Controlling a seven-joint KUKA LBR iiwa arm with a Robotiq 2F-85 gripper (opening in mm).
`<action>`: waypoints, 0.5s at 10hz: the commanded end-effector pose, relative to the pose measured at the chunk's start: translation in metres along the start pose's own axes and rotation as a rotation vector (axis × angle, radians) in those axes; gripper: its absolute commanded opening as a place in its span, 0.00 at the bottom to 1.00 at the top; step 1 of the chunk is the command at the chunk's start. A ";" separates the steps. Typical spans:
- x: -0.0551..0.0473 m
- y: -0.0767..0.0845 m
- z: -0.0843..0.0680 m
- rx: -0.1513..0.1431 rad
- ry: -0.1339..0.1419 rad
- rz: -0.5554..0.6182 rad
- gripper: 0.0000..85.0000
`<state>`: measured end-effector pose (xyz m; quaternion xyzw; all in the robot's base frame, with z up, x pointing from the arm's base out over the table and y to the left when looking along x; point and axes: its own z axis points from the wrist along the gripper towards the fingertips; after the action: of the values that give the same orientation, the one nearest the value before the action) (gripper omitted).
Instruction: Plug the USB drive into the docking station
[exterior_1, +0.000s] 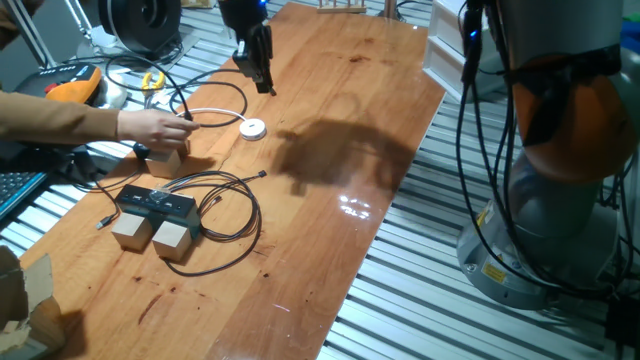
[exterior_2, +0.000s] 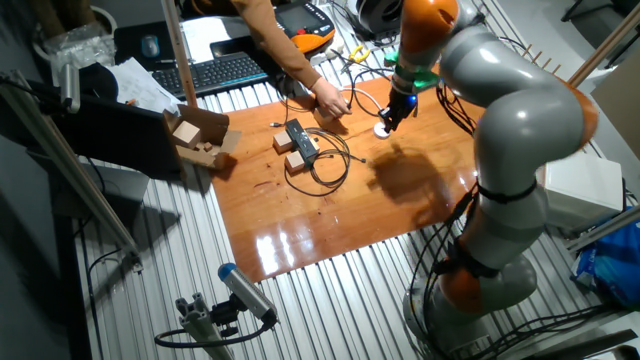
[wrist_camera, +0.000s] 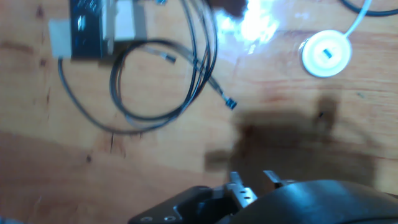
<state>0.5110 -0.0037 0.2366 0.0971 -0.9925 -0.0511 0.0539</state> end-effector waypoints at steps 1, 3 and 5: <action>0.000 0.000 0.000 -0.010 -0.140 0.011 0.40; 0.000 0.000 0.000 -0.004 -0.157 0.031 0.40; 0.000 0.000 0.000 -0.011 -0.155 0.040 0.40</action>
<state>0.5109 -0.0042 0.2369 0.0725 -0.9952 -0.0628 -0.0189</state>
